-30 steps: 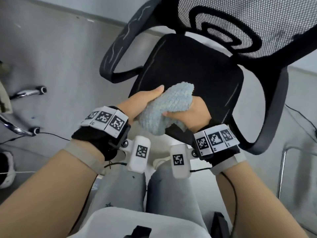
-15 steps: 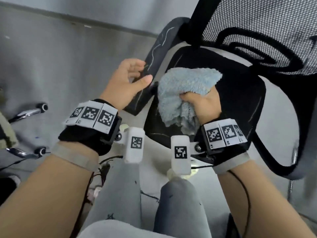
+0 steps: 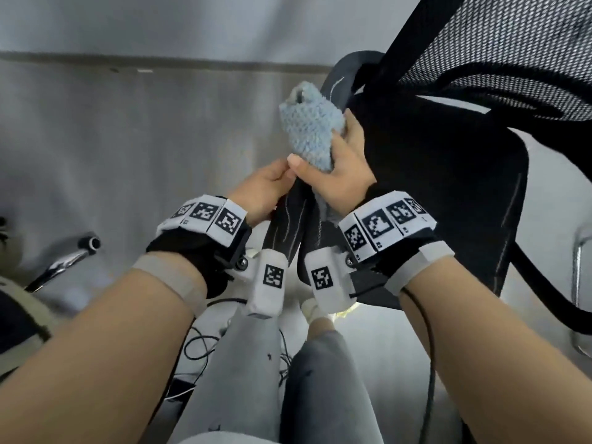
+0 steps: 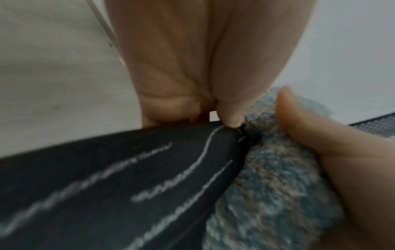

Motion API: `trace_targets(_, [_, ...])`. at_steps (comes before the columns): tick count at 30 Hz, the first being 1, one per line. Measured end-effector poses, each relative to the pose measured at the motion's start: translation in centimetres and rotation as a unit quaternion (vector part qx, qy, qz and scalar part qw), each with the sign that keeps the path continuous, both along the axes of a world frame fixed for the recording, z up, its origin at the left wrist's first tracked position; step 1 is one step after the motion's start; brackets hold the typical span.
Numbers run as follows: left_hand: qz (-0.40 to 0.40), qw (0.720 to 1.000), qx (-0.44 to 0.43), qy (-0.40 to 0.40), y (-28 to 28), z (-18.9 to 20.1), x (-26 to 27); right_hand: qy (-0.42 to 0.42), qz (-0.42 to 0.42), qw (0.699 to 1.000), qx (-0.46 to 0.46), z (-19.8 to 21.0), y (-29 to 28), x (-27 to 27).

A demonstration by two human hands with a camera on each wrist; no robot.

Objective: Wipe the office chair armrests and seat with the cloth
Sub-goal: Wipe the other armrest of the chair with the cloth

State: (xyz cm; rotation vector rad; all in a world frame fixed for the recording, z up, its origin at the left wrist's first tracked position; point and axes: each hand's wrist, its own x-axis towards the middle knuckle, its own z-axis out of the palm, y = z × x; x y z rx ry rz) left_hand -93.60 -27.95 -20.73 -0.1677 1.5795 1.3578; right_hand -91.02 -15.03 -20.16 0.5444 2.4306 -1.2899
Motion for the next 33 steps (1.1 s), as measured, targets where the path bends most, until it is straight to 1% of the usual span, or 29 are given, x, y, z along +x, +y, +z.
trace_targets(2, [0.002,1.0,0.024,-0.002,-0.1,-0.2,0.3,0.0,-0.001,1.0,0.03,-0.5,0.0,-0.6])
trace_targets(4, [0.003,0.999,0.038,-0.005,-0.2,-0.5,0.4,-0.007,0.0,0.997,0.072,-0.8,0.6,-2.3])
trace_targets(5, [-0.001,0.999,0.035,-0.001,-0.1,-0.7,0.4,-0.007,-0.012,0.996,0.088,-1.2,1.2,-3.5])
trace_targets(8, [-0.002,1.0,0.027,0.013,-0.2,-1.3,0.6,-0.009,-0.091,0.99,0.107,-1.8,3.1,-6.8])
trace_targets(10, [-0.008,0.999,0.02,0.025,-0.1,-1.4,0.6,-0.025,-0.102,0.988,0.114,-1.7,3.5,-7.0])
trace_targets(14, [-0.015,0.999,0.011,0.034,-0.3,-1.3,0.5,-0.05,-0.042,0.995,0.077,-0.2,1.7,-1.6])
trace_targets(16, [-0.012,0.999,0.011,0.027,-0.3,-1.2,0.5,-0.056,0.001,0.995,0.083,0.2,1.2,0.3])
trace_targets(19, [-0.004,0.999,0.031,0.016,-0.1,-1.0,0.5,-0.059,0.022,0.986,0.152,0.1,1.8,-2.0])
trace_targets(20, [-0.003,0.999,0.037,0.015,-0.1,-1.0,0.4,-0.053,0.009,0.985,0.163,-0.1,2.1,-3.4])
trace_targets(23, [-0.007,0.999,0.039,0.021,-0.1,-0.9,0.2,-0.04,-0.093,0.985,0.138,-0.7,3.0,-7.6])
trace_targets(25, [-0.012,0.999,0.031,0.012,-0.1,-1.0,0.1,-0.04,-0.137,0.979,0.144,-1.0,2.8,-8.4])
trace_targets(26, [-0.017,1.0,0.025,0.005,-0.2,-1.1,0.1,-0.045,-0.141,0.977,0.151,-1.0,2.4,-8.0])
trace_targets(28, [-0.029,0.999,0.014,-0.004,-0.4,-1.1,0.1,-0.065,-0.121,0.978,0.156,-0.7,1.5,-6.2])
trace_targets(30, [-0.032,0.999,0.018,-0.007,-0.7,-1.0,0.4,-0.084,-0.067,0.982,0.152,-0.5,0.9,-3.9])
trace_targets(33, [-0.022,0.999,0.026,-0.007,-0.8,-0.9,1.1,-0.087,0.007,0.974,0.21,-0.2,1.2,-2.9])
